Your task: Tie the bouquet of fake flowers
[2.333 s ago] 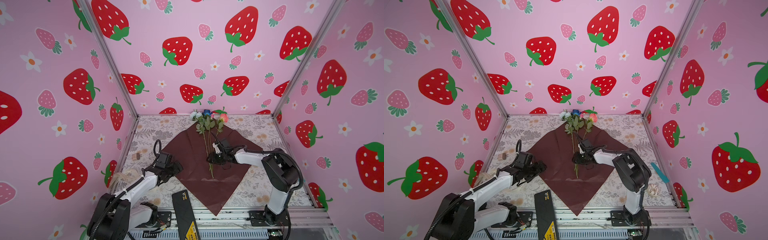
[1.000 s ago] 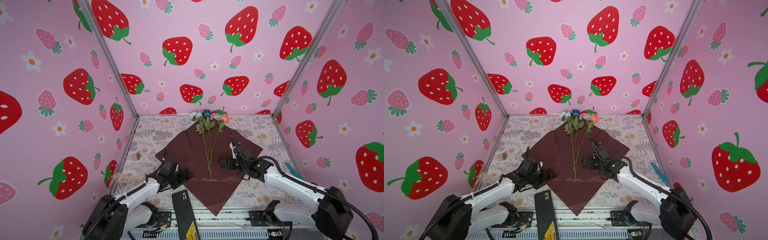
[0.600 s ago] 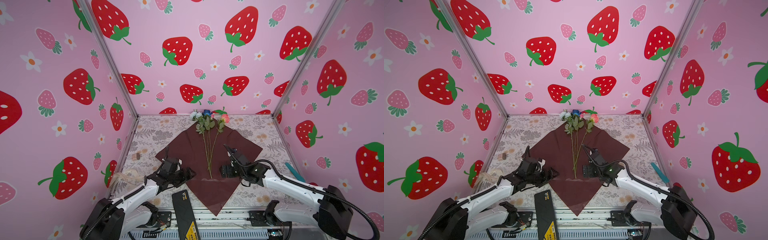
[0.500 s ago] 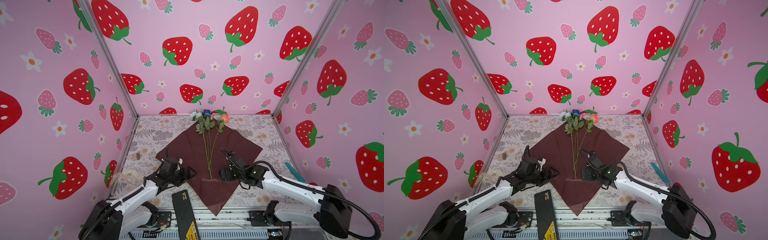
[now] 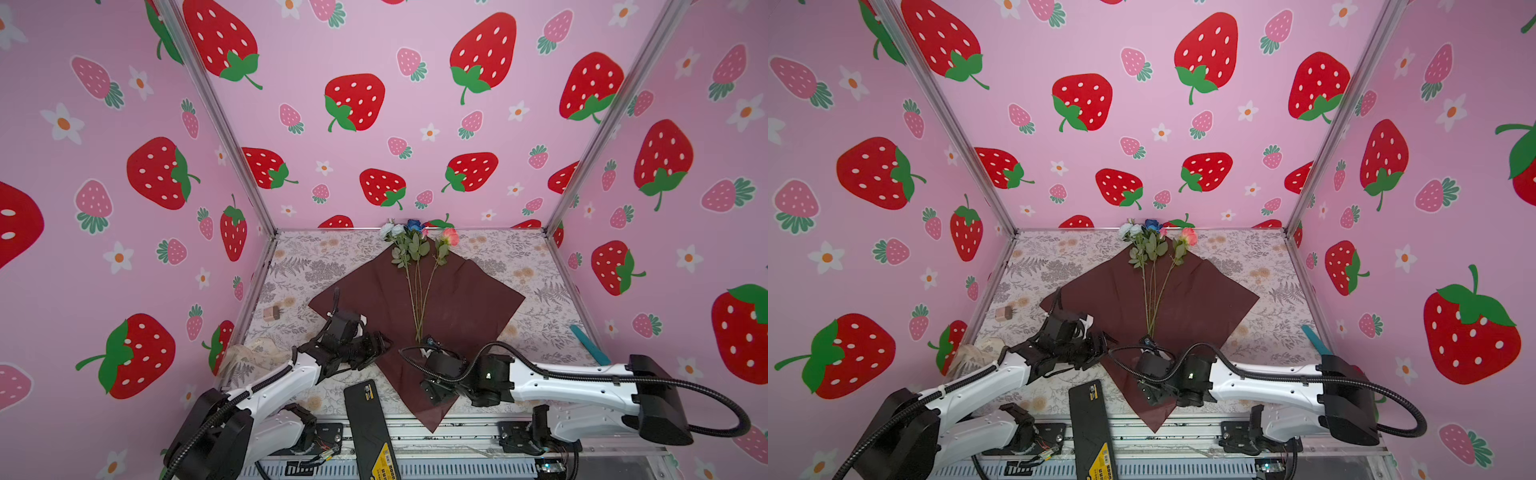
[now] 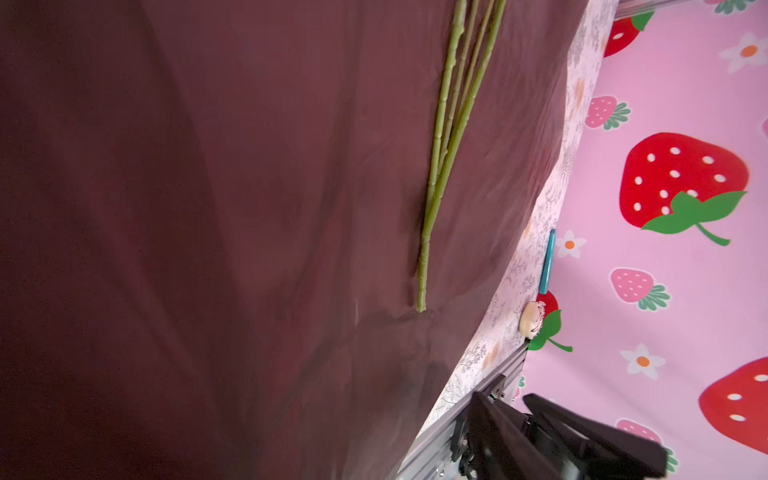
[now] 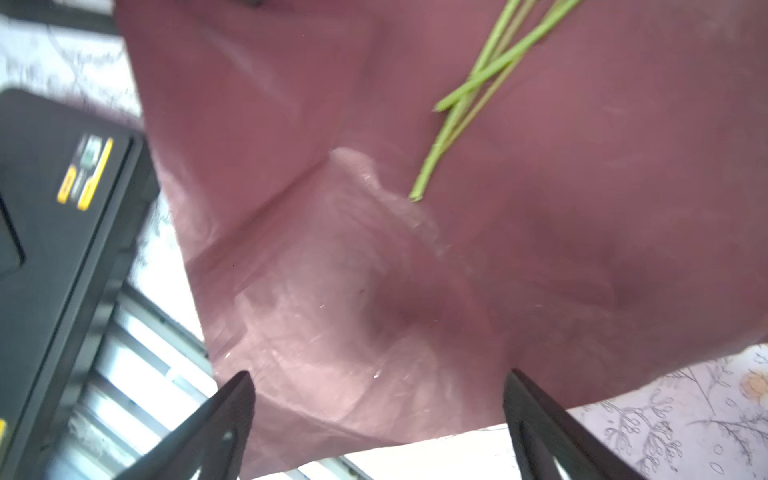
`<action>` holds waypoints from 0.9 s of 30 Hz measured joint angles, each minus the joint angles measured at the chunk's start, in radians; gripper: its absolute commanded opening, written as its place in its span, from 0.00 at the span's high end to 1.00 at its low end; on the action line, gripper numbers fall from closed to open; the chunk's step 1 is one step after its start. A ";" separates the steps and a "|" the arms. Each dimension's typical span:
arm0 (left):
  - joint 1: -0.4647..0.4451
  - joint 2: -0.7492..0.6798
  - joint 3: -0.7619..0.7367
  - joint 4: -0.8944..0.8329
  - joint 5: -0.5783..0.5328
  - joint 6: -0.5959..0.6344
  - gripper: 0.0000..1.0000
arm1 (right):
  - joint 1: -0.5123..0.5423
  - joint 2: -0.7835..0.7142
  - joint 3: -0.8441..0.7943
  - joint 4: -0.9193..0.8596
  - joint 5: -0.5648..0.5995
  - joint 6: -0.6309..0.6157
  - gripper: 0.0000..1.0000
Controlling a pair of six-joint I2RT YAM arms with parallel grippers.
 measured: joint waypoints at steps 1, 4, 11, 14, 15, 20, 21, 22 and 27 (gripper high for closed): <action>0.000 0.000 0.000 -0.002 0.000 -0.009 0.43 | 0.021 0.025 0.008 0.000 0.010 -0.001 0.04; 0.000 0.000 0.001 -0.005 0.000 -0.033 0.52 | 0.079 0.109 0.038 0.009 0.047 -0.014 0.04; 0.000 -0.001 0.001 -0.008 0.000 -0.092 0.63 | 0.192 0.277 0.115 0.051 0.142 -0.061 0.02; 0.000 -0.002 0.001 -0.007 0.000 -0.115 0.64 | 0.219 0.325 0.145 0.063 0.181 -0.072 0.01; 0.000 -0.002 0.001 -0.006 0.001 -0.121 0.64 | 0.224 0.336 0.148 0.071 0.194 -0.076 0.01; 0.000 -0.002 0.001 -0.003 0.008 -0.145 0.65 | 0.229 0.382 0.155 0.083 0.246 -0.079 0.03; 0.000 -0.003 0.001 -0.003 0.008 -0.148 0.66 | 0.229 0.399 0.161 0.082 0.257 -0.077 0.04; 0.000 -0.006 0.001 -0.003 0.008 -0.149 0.66 | 0.229 0.412 0.163 0.083 0.264 -0.075 0.06; 0.000 -0.018 0.001 -0.009 0.008 -0.156 0.66 | 0.229 0.433 0.159 0.052 0.292 -0.026 0.10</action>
